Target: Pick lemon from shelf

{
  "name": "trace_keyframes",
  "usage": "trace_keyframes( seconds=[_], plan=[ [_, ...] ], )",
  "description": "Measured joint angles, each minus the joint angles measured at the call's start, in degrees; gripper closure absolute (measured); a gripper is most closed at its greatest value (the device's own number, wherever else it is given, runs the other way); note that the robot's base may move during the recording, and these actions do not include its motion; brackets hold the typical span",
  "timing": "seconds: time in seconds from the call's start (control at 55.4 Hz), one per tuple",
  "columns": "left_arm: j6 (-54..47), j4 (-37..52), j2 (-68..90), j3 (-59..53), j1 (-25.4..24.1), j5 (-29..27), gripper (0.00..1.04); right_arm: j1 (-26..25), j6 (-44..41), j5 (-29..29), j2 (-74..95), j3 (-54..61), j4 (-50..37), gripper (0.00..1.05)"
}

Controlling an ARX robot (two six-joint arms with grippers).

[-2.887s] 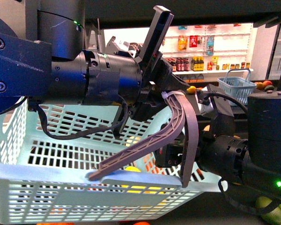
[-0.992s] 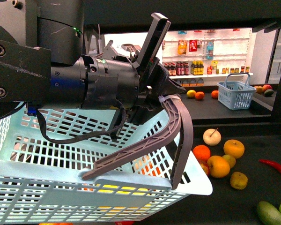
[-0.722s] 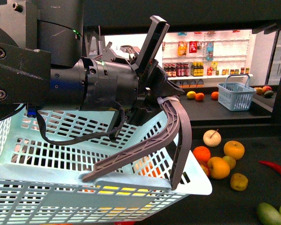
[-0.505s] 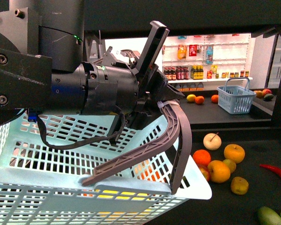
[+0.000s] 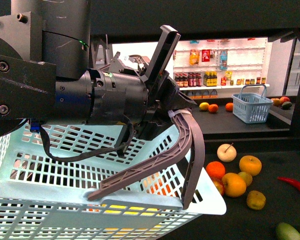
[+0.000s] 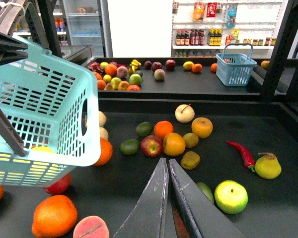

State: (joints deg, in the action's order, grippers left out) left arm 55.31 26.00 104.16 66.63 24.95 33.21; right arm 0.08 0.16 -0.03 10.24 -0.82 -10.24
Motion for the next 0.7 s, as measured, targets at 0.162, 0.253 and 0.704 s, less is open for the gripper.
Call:
trace_keyframes(
  seconds=[0.162, 0.253, 0.704],
  plan=[
    [0.00, 0.00, 0.00, 0.00, 0.00, -0.11, 0.95, 0.00, -0.02, -0.07, -9.51, -0.02, 9.88, 0.98],
    [-0.02, 0.00, -0.02, 0.00, 0.02, 0.20, 0.95, 0.02, 0.00, 0.09, -9.90, -0.02, 10.10, 0.98],
    [0.09, 0.00, -0.02, 0.00, 0.00, 0.02, 0.95, 0.00, -0.04, 0.02, -9.94, -0.02, 10.14, 0.61]
  ],
)
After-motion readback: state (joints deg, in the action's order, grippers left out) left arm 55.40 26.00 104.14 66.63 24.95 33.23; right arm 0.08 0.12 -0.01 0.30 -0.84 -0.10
